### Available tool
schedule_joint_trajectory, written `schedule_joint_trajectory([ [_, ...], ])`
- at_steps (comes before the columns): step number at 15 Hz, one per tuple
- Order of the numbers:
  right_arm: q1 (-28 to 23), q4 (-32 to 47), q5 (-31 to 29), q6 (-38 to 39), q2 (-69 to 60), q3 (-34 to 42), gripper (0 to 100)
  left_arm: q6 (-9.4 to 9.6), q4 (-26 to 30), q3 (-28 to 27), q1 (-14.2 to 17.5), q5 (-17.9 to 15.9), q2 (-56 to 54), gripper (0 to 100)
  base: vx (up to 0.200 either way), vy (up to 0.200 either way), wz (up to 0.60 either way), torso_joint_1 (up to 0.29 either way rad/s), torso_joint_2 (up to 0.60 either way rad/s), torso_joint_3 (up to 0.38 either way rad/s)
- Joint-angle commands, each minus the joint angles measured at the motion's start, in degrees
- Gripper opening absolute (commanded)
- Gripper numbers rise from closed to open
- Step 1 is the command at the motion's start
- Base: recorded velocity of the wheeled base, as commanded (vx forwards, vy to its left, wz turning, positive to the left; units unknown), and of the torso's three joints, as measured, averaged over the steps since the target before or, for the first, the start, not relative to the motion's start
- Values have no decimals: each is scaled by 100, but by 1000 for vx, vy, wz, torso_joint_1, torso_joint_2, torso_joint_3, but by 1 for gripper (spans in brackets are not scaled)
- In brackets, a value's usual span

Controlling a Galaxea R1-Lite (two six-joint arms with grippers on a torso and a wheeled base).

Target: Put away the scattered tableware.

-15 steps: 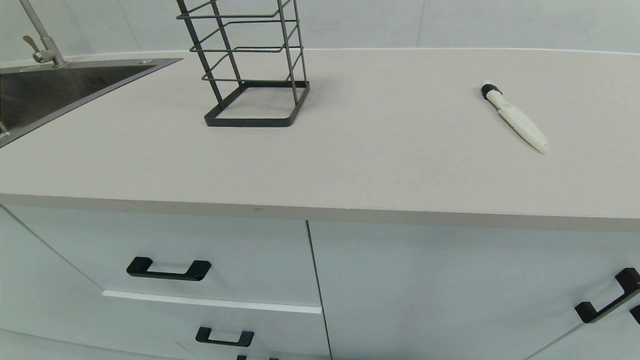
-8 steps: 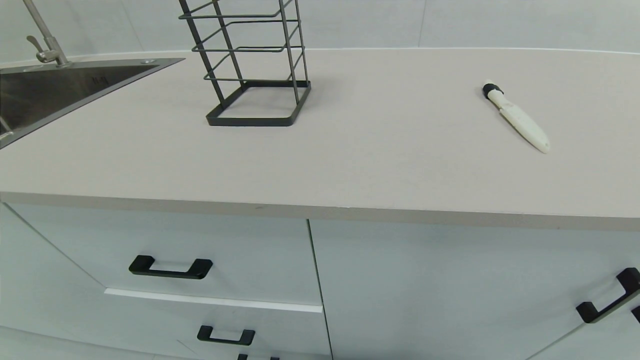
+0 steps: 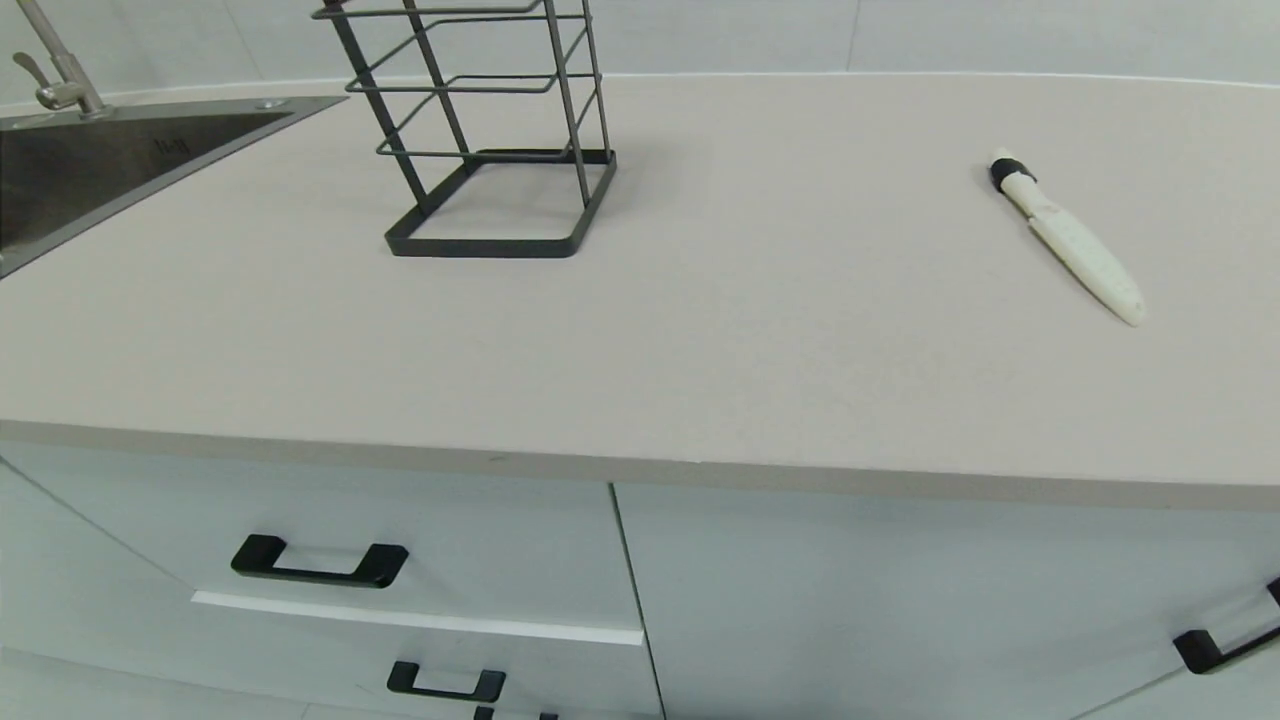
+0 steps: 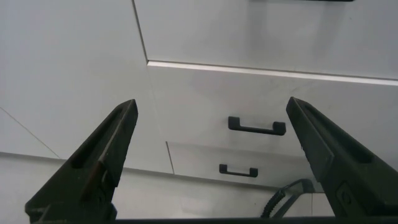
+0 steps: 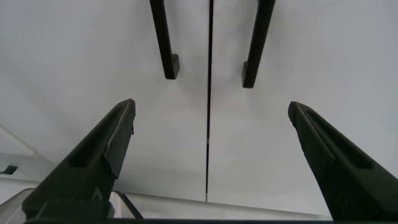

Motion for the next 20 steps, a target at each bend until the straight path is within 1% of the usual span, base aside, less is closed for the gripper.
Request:
schedule_joint_trajectory([
  [1, 1, -2, 2, -2, 7, 0, 100, 25, -4, 0, 0, 45, 7, 100, 0, 0, 0, 256, -144, -193],
  [2, 1, -2, 2, 7, 7, 0, 100, 51, -21, 0, 0, 221, 7, 100, 0, 0, 0, 256, -325, -227],
  [3, 1, -2, 2, 7, 7, 0, 100, 60, -21, 0, 0, 300, 7, 100, 0, 0, 0, 256, -603, -256],
  [8, 1, -2, 2, -2, 7, 0, 100, 60, -13, 0, 0, 292, 7, 100, 0, 0, 0, 207, -597, -198],
  [10, 1, -2, 2, 7, 7, 0, 100, -2, -13, 0, 0, 292, 7, 100, 0, 0, 0, 198, -471, -210],
  [12, 1, -2, 2, 7, 7, 0, 100, -10, -21, 0, 0, 292, 7, 100, 0, 0, 0, 76, -479, -222],
  [13, 1, -2, 2, -2, 7, 0, 100, -46, -21, 0, 0, 292, 7, 100, 0, 0, 0, 237, -510, -222],
  [16, 1, -2, 2, 7, 7, 0, 100, -81, -21, 0, 0, 292, 7, 100, 0, 0, 0, 398, -483, -235],
  [20, 1, -2, 2, 7, 7, 0, 100, -81, -21, 0, 0, 292, 7, 100, 0, 0, 0, 297, -524, -243],
])
